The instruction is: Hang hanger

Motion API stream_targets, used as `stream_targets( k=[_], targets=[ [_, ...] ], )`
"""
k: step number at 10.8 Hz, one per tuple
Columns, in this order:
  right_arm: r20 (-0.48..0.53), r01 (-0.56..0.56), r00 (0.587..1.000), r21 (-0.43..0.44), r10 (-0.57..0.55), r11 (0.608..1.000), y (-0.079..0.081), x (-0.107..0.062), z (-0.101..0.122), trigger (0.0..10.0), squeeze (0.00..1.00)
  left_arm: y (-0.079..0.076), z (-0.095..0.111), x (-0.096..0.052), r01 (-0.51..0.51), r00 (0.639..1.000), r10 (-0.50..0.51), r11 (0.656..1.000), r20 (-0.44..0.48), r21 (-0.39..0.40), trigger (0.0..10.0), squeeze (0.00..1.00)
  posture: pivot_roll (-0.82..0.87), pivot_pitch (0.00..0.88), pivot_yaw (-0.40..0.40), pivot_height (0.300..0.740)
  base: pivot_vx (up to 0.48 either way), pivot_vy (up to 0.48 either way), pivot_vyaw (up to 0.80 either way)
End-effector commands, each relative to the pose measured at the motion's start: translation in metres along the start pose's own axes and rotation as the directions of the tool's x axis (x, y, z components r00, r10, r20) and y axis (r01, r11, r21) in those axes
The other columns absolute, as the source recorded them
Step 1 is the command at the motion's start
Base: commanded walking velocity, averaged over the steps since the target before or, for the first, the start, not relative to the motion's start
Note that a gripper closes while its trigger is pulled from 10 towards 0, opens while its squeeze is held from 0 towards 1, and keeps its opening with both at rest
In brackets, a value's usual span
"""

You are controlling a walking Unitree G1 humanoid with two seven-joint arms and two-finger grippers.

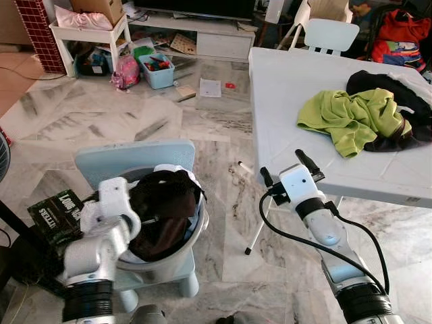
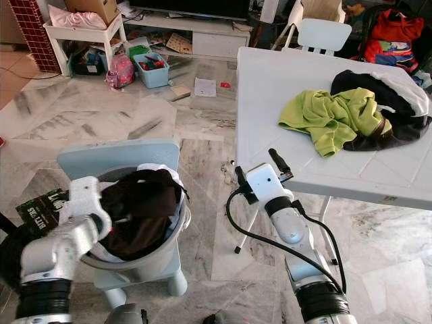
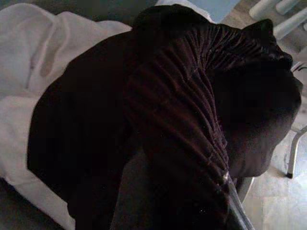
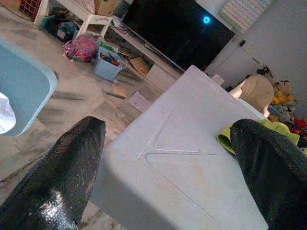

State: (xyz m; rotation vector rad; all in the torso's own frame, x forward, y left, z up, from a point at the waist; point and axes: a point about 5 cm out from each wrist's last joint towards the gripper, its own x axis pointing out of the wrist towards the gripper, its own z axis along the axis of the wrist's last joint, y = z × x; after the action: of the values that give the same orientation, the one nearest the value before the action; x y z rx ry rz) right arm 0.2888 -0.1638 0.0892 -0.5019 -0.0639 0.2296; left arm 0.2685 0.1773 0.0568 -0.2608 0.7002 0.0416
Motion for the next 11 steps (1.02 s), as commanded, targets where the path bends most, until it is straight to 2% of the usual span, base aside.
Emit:
stream_targets(
  k=[1, 3, 4, 5, 6, 7, 8, 10, 11],
  targets=[
    [-0.005, 0.01, 1.0, 0.006, -0.01, 1.0, 0.0, 0.001, -0.001, 10.0, 0.0, 0.003, -0.004, 0.001, -0.011, 1.0, 0.011, 1.0, -0.011, 0.012, 0.0, 0.0, -0.02, 0.0, -0.046, 0.74, 0.0, 0.0, 0.0],
    [-0.027, 0.028, 0.999, 0.018, -0.028, 0.999, 0.003, -0.005, -0.007, 10.0, 0.0, 0.006, -0.004, 0.003, -0.016, 1.0, 0.017, 0.999, -0.015, 0.03, 0.0, 0.0, -0.03, 0.0, -0.036, 0.74, 0.0, 0.0, 0.0],
    [-0.048, 0.044, 0.998, 0.021, -0.043, 0.999, 0.005, -0.009, -0.013, 10.0, 0.0, 0.008, 0.006, 0.004, -0.055, 0.996, 0.044, 0.989, 0.082, 0.139, 0.0, 0.0, -0.03, 0.0, -0.033, 0.74, 0.0, 0.0, 0.0],
    [-0.065, 0.068, 0.996, 0.077, -0.063, 0.995, 0.005, -0.008, -0.015, 10.0, 0.0, 0.003, 0.026, 0.001, -0.128, 0.963, 0.028, 0.924, 0.27, 0.36, 0.0, 0.0, -0.03, 0.0, -0.022, 0.74, 0.0, 0.0, 0.0],
    [-0.06, 0.078, 0.996, 0.108, -0.071, 0.991, 0.005, -0.006, -0.014, 10.0, 0.0, -0.003, 0.037, -0.002, -0.165, 0.931, -0.007, 0.883, 0.364, 0.439, 0.0, 0.0, -0.04, 0.0, -0.018, 0.74, 0.0, 0.0, 0.0],
    [-0.059, 0.116, 0.992, 0.161, -0.108, 0.98, 0.001, -0.002, -0.01, 10.0, 0.0, -0.011, 0.052, -0.009, -0.17, 0.883, -0.062, 0.882, 0.466, 0.44, 0.0, 0.0, -0.03, 0.0, -0.011, 0.74, 0.0, 0.0, 0.0],
    [-0.059, 0.164, 0.986, 0.203, -0.155, 0.965, -0.005, 0.004, -0.005, 10.0, 0.0, -0.024, 0.075, -0.024, -0.192, 0.76, -0.211, 0.83, 0.614, 0.524, 0.0, 0.0, -0.03, 0.0, -0.003, 0.74, 0.0, 0.0, 0.0],
    [-0.071, 0.196, 0.98, 0.197, -0.186, 0.961, -0.008, 0.013, -0.002, 10.0, 0.0, -0.026, 0.074, -0.022, -0.13, 0.754, -0.276, 0.826, 0.596, 0.548, 0.0, 0.0, -0.03, 0.0, -0.008, 0.74, 0.0, 0.0, 0.0],
    [-0.103, 0.241, 0.97, 0.248, -0.222, 0.938, -0.012, 0.013, -0.005, 10.0, 0.0, -0.023, 0.069, -0.02, -0.14, 0.768, -0.273, 0.811, 0.579, 0.568, 1.3, 0.0, -0.02, 0.0, -0.017, 0.74, 0.0, 0.0, 0.0]
  ],
)
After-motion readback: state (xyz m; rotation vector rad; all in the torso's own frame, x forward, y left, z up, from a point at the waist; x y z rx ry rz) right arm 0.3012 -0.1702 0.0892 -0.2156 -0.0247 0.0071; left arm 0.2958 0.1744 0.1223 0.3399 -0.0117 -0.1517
